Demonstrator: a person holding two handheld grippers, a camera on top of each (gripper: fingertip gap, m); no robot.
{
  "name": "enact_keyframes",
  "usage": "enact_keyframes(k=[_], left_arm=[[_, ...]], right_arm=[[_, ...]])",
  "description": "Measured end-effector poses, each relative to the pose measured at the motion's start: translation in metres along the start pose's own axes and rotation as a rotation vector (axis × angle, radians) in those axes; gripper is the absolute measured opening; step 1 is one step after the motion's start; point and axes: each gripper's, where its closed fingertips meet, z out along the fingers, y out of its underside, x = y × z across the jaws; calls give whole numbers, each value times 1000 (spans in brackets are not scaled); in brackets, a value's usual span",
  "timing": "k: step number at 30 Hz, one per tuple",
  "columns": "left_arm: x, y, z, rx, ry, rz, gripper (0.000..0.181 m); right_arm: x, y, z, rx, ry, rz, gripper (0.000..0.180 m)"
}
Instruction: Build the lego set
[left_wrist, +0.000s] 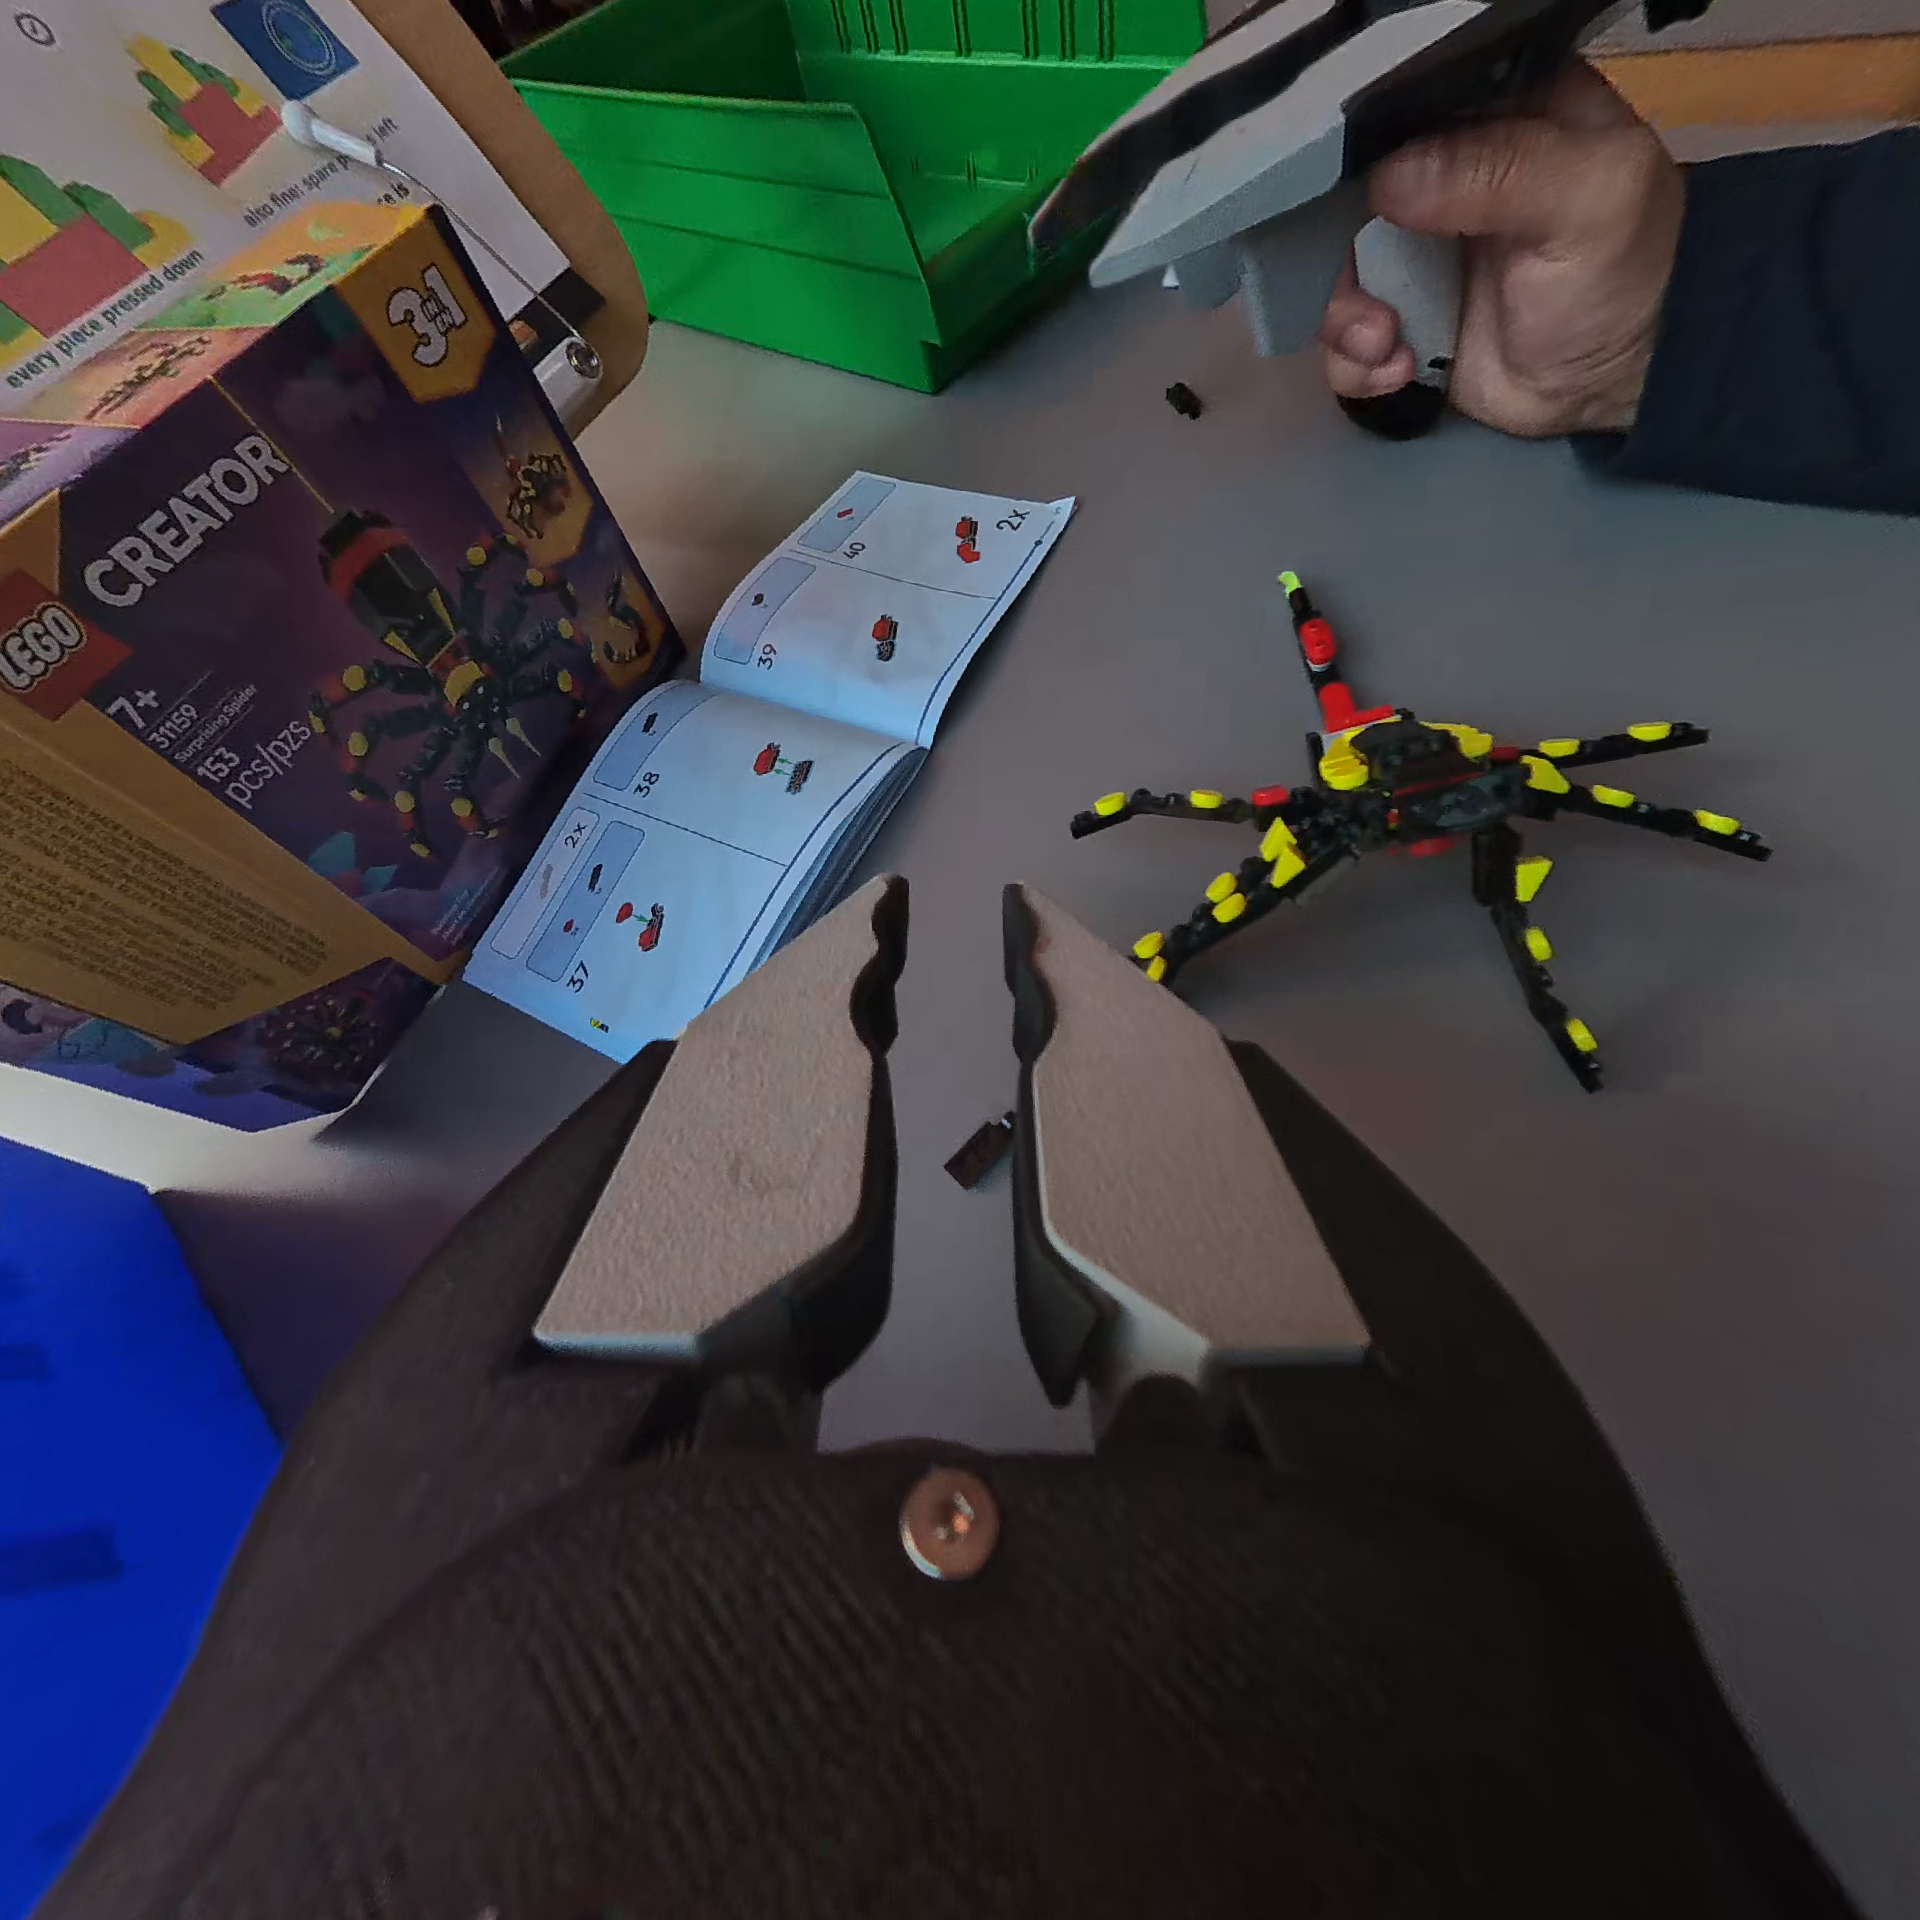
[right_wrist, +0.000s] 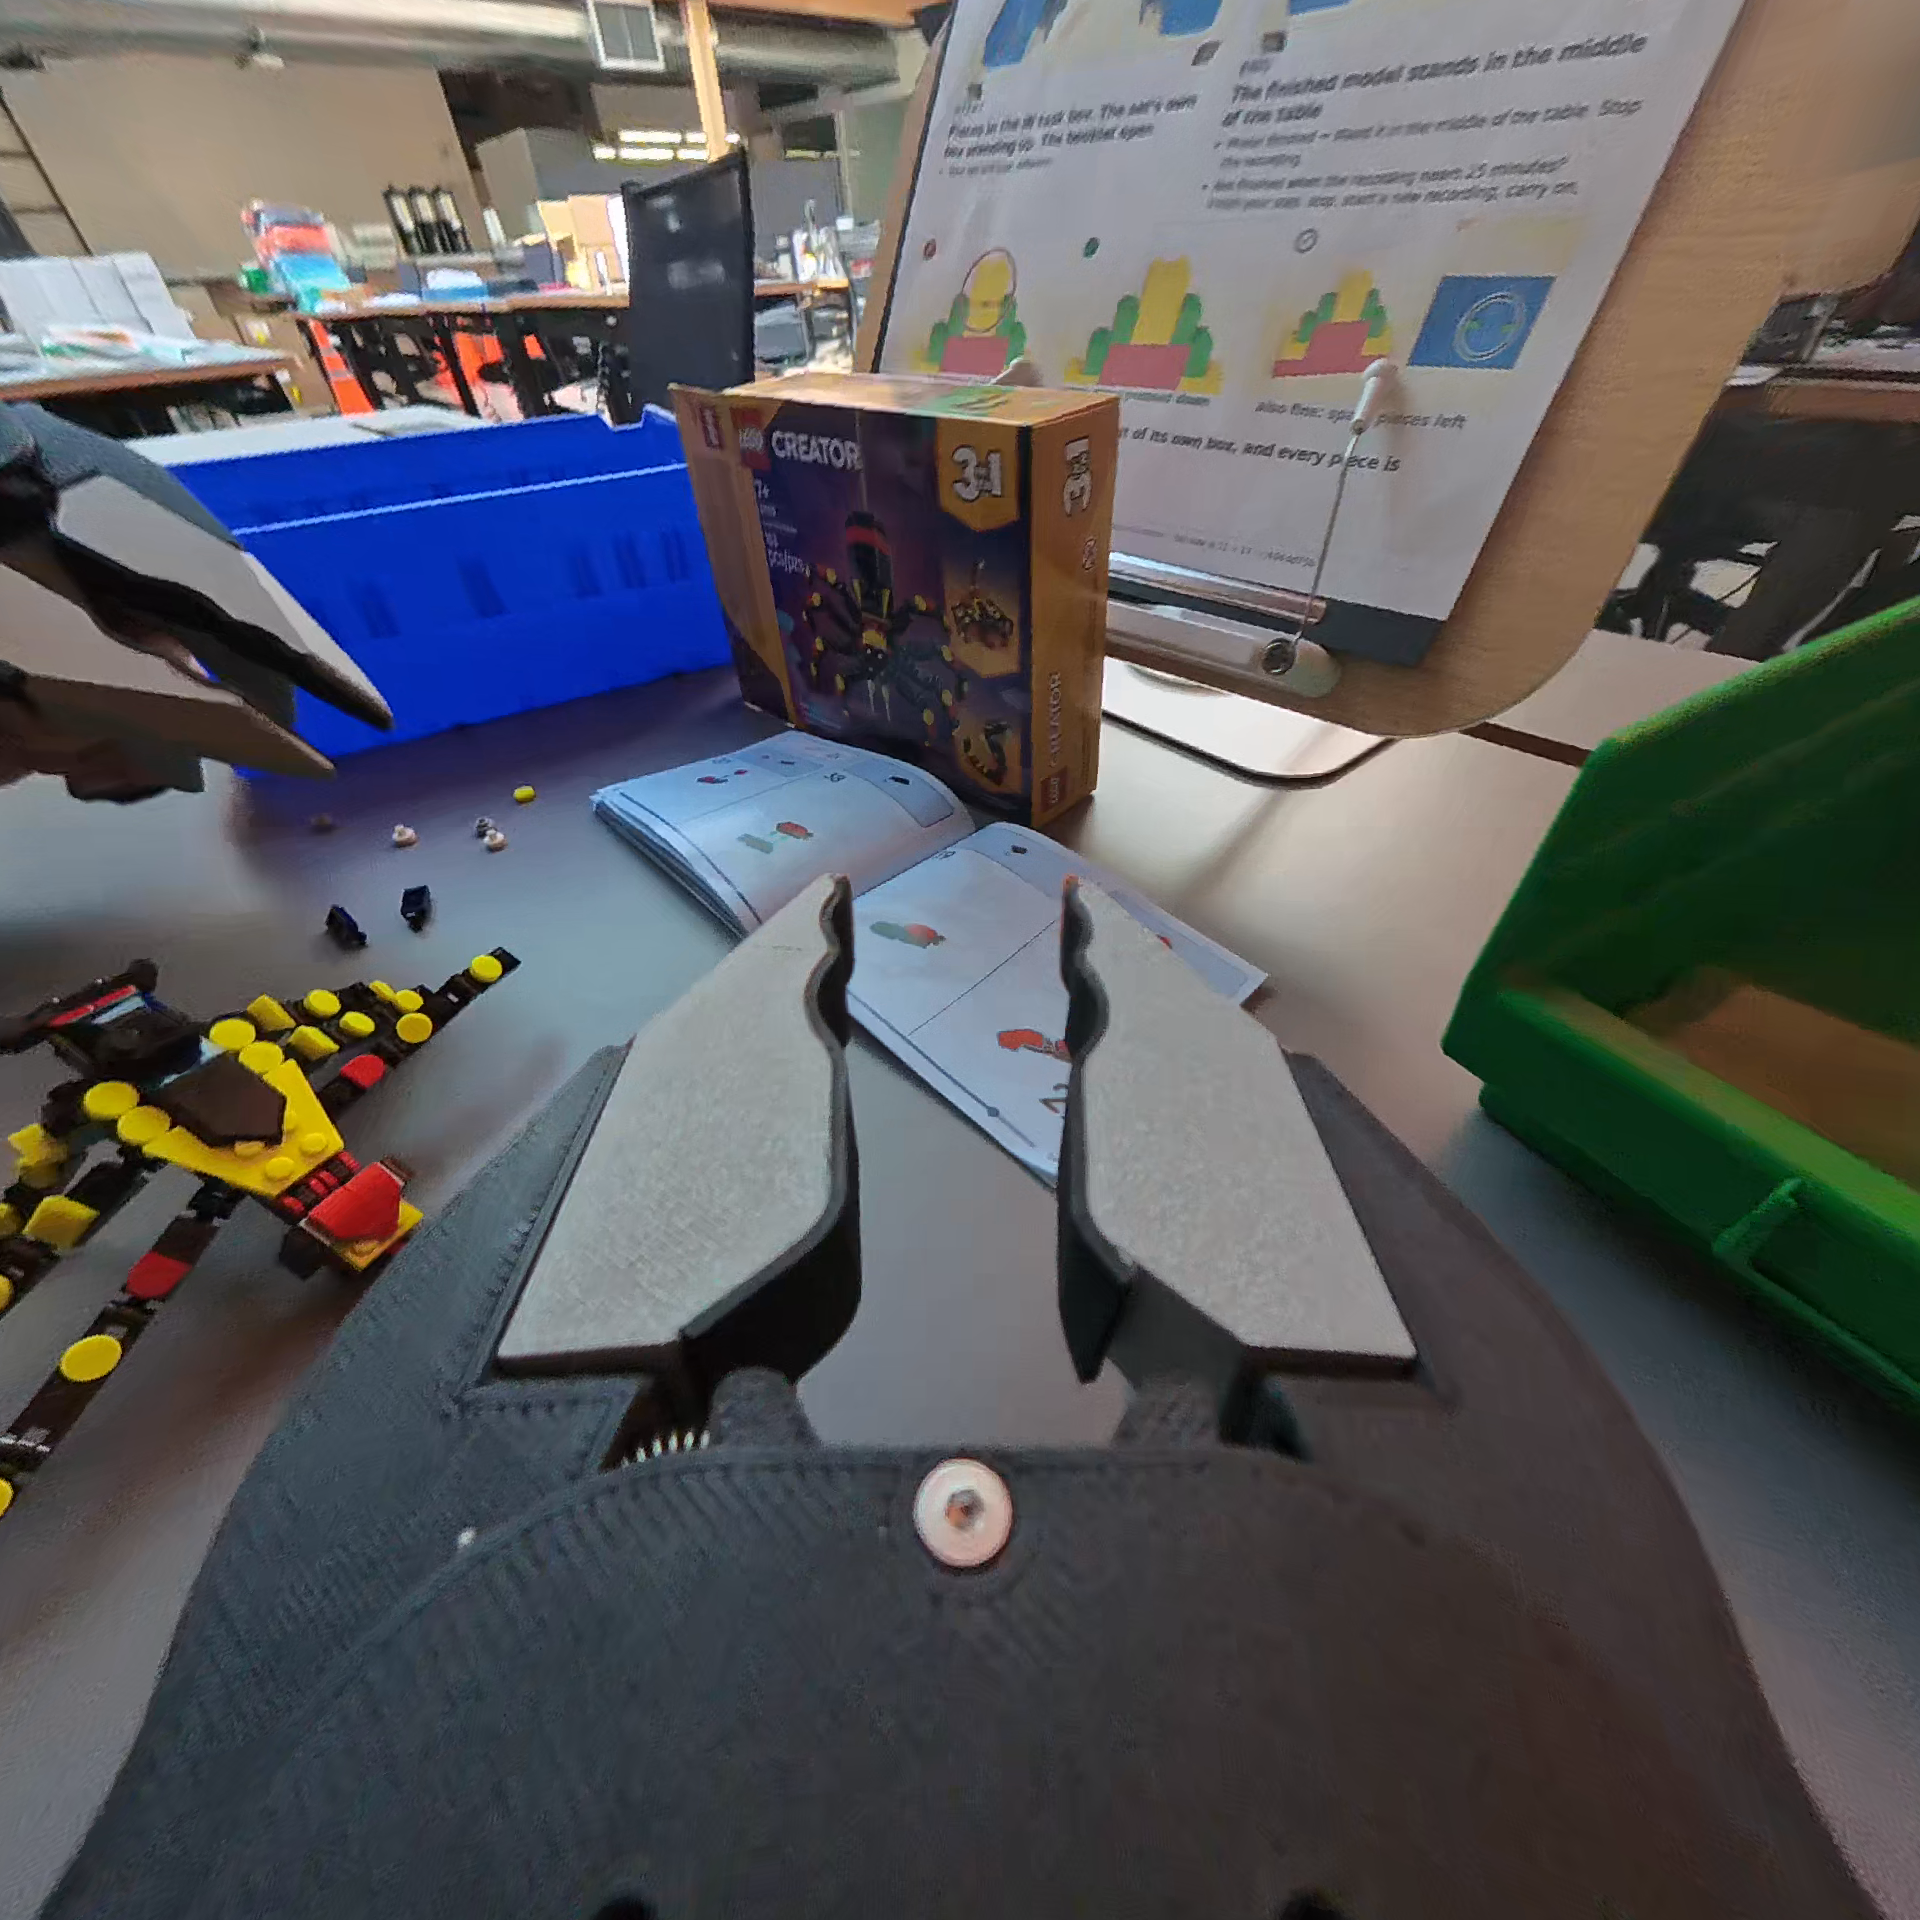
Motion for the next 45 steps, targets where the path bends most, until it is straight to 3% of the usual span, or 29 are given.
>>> enact_keyframes(k=[1,17,28,45], left_arm=[[0,0,0,9,7,-2,16],[-28,11,-12,-38,-11,7,19],[5,7,-10,41,66,1,19],[-20,24,-8,-13,17,-102,18]], right_arm=[[2,-1,-1,9,0,14,37],[-6,-2,3,10,-81,49,46],[-18,7,21,-67,-128,-52,40],[-23,-4,32,-14,-216,-23,40]])
